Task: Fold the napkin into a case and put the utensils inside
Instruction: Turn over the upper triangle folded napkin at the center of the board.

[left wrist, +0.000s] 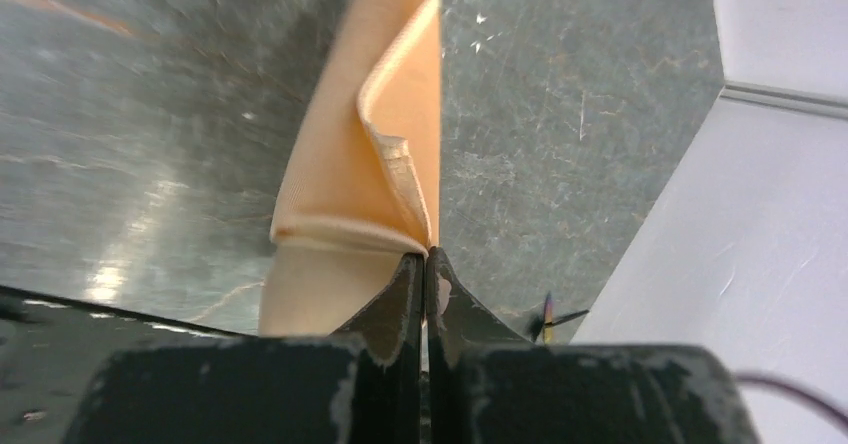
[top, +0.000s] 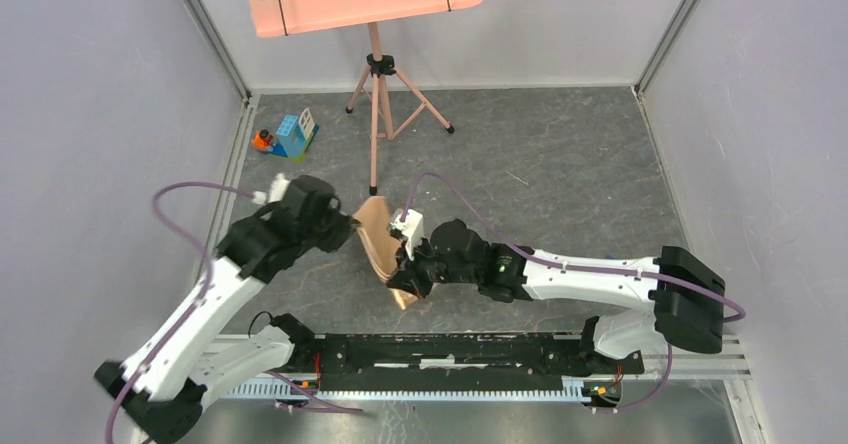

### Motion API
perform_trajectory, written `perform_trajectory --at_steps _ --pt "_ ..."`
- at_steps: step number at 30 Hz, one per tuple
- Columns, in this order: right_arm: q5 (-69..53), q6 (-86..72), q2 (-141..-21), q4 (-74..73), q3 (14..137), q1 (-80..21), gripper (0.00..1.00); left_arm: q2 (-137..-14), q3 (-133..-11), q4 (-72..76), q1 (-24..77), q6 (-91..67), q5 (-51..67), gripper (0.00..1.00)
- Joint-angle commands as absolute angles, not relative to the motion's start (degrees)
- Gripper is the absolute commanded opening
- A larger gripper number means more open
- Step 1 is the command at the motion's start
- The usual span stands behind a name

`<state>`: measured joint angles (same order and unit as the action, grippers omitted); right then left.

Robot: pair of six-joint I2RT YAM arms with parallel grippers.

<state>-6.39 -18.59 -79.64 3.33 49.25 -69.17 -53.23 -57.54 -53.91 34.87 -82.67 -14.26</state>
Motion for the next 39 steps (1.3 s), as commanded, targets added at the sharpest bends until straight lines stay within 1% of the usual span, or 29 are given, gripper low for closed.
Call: perform_trajectory --at_steps 1,4,6,8,11,13,17,20,23,28,29,30,33,34,36,39 --pt "-24.42 -28.08 -82.22 17.77 51.69 -69.95 0.0 -46.98 -69.03 -68.78 34.41 -70.5 -26.96 0.02" --pt "-32.37 -35.65 -84.44 29.52 50.32 -69.77 0.0 -50.36 -75.4 -69.16 34.41 -60.93 -26.67 0.02" --pt "-35.15 -40.96 -85.92 36.95 46.63 -68.19 0.0 -55.31 -76.3 -67.29 34.42 -55.71 -28.01 0.02" --pt "-38.43 -46.67 -87.83 47.51 40.88 -64.71 0.0 -60.51 -74.08 -60.8 34.42 -48.61 -25.9 0.02" --pt "-40.45 -48.34 -91.1 54.34 32.94 -59.76 0.0 -69.43 -68.29 -48.03 34.41 -42.11 -23.23 0.02" --pt "-41.91 -50.45 -94.28 62.42 27.26 -55.77 0.0 -76.82 -66.65 -40.02 34.43 -38.74 -20.31 0.02" --pt "-45.95 -52.69 -100.81 74.14 18.44 -47.41 0.0 -94.43 -72.84 -33.21 35.3 -35.31 -13.33 0.02" --pt "-48.07 -51.28 -102.84 75.56 14.5 -43.48 0.0 -105.88 -80.29 -31.92 36.58 -33.7 -9.3 0.02" --pt "-48.26 -48.33 -102.33 72.59 11.99 -40.42 0.0 -114.78 -88.23 -33.25 37.88 -32.49 -6.69 0.02" --pt "-47.16 -45.38 -100.54 68.95 9.26 -36.77 0.0 -122.26 -97.14 -35.58 40.13 -31.32 -5.13 0.03" --pt "-46.37 -44.65 -100.19 67.63 8.83 -36.3 0.0 -123.02 -98.27 -35.97 40.45 -31.13 -4.62 0.07" --pt "-45.7 -43.98 -99.69 66.72 8.33 -35.89 0.02 -123.49 -99.29 -36.28 40.84 -30.81 -4.1 0.13" --pt "-42.8 -42.03 -96.02 61.64 6.84 -34.49 0.19 -121.82 -99.91 -36.55 41.96 -29.51 -1.51 0.37" --pt "-42.2 -41.4 -94.48 59.02 6.57 -34.08 0.26 -120.53 -99.53 -36.63 42.32 -29.08 -0.59 0.44" --pt "-40.91 -39.08 -90.56 52.62 6.41 -33.41 0.38 -116.4 -97.8 -36.82 42.87 -28.41 1.55 0.55" --pt "-40.04 -35.21 -84.21 43.55 6.72 -32.81 0.53 -108.32 -92.3 -36.77 43.11 -27.85 4.62 0.63"
